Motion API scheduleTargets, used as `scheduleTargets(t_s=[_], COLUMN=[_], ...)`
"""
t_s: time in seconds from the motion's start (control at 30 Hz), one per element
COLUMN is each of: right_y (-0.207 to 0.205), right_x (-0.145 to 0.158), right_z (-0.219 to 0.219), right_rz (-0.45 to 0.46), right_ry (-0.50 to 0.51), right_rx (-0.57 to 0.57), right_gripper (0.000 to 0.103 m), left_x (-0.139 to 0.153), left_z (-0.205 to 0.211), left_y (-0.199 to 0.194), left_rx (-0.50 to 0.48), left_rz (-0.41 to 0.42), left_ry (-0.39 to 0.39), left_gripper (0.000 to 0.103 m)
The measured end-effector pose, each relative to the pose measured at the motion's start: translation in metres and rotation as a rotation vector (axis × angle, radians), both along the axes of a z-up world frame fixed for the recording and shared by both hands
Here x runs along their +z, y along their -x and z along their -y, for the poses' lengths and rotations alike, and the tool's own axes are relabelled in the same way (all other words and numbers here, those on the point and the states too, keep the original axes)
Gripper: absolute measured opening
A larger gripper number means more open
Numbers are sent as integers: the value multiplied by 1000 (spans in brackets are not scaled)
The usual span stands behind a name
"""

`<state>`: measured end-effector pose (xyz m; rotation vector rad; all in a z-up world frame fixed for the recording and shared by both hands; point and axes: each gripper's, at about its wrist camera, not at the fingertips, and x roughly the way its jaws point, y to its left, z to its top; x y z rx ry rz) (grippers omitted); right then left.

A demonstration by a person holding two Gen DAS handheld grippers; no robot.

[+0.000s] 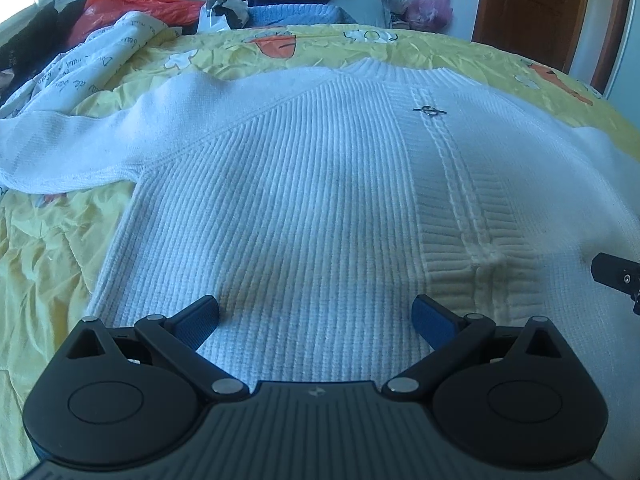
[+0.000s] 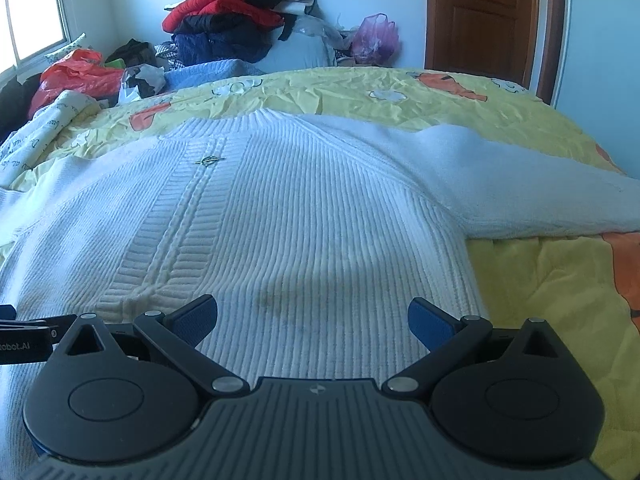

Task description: Fold small clothes

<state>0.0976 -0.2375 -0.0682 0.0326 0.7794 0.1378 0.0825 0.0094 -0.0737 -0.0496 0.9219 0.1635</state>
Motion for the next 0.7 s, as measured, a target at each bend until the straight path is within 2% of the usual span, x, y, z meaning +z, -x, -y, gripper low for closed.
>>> scheduleTargets(t_s=[0.7], right_y=[3], right_x=[3], right_z=[2], right_rz=[14], right_ry=[7], right_rx=[-5], right_gripper=[103], left_x=[0], left_z=[-2], left_y=[5], left_rx=[7], left_rz=[1], left_ry=[11], left_gripper=[103])
